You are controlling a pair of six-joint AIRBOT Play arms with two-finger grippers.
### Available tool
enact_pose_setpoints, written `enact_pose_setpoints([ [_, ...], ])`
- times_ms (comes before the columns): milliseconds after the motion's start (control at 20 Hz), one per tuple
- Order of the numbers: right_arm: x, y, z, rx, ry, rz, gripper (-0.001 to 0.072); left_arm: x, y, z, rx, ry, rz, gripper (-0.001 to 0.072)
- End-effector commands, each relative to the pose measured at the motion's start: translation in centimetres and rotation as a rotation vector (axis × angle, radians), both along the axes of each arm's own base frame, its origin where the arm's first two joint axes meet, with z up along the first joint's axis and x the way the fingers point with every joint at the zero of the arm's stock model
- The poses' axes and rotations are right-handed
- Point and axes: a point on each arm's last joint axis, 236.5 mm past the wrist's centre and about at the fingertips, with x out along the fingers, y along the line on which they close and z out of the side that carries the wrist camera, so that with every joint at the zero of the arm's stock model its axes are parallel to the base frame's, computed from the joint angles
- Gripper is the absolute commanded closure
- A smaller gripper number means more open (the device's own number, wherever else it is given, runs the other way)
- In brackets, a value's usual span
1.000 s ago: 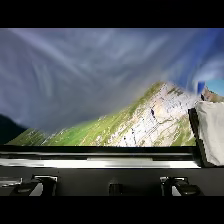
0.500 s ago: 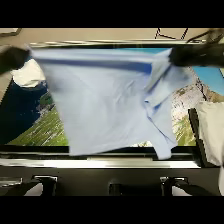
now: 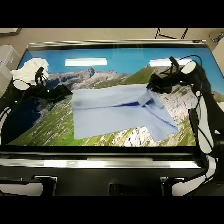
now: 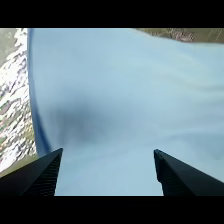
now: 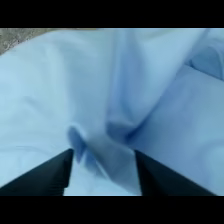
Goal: Fold the clothes and pants, and hang the long-sleeved shirts on hangers.
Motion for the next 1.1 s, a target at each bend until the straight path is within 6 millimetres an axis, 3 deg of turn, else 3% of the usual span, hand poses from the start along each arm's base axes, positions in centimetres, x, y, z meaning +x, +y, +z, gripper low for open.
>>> enact_pose_setpoints([
  [0,-4.4,-8.7,0.3,-0.146,0.128,0.001,0.0104,-5.4,3.1,-0.9,-0.051,0.247,-0.060,0.0036],
  [50,-7.0,-12.9,0.1,-0.221,0.214,-0.033,0.0109,-7.9,4.9,-1.3,-0.045,0.348,-0.056,0.0040],
  [100,-9.6,-15.7,-0.3,-0.252,0.304,-0.061,0.0125,-10.5,6.2,-2.0,-0.031,0.437,-0.067,0.0045],
  [150,-11.8,-17.1,-0.8,-0.232,0.383,-0.080,0.0125,-13.0,6.9,-2.8,-0.024,0.504,-0.070,0.0046],
  [250,-14.6,-17.2,-2.3,-0.146,0.483,-0.097,0.0108,-16.3,5.6,-4.9,-0.052,0.553,-0.054,0.0065],
  [300,-15.5,-16.7,-3.1,-0.119,0.513,-0.093,0.0101,-17.6,4.2,-5.9,-0.080,0.553,-0.061,0.0065],
  [400,-16.7,-15.5,-4.7,-0.089,0.546,-0.048,0.0019,-19.7,0.6,-7.7,-0.170,0.553,-0.072,0.0066],
  [550,-17.1,-14.8,-6.0,-0.075,0.557,-0.044,0.0020,-20.2,-3.6,-9.0,-0.271,0.530,-0.057,0.0123],
  [800,-15.8,-15.3,-6.9,-0.099,0.493,-0.059,0.0020,-20.2,-5.8,-10.4,-0.210,0.518,-0.059,0.0149],
  [900,-15.3,-15.1,-7.8,-0.091,0.471,-0.074,0.0019,-19.7,-5.9,-10.8,-0.194,0.514,-0.028,0.0313],
  [950,-15.1,-14.6,-8.2,-0.070,0.456,-0.070,0.0019,-19.5,-5.9,-10.8,-0.191,0.511,-0.020,0.0524],
  [1000,-15.0,-14.0,-8.6,-0.047,0.445,-0.066,0.0019,-19.5,-5.9,-10.8,-0.190,0.508,-0.023,0.0673],
  [1050,-14.9,-13.5,-9.0,-0.025,0.433,-0.067,0.0019,-19.5,-5.9,-10.8,-0.189,0.503,-0.028,0.0684],
])
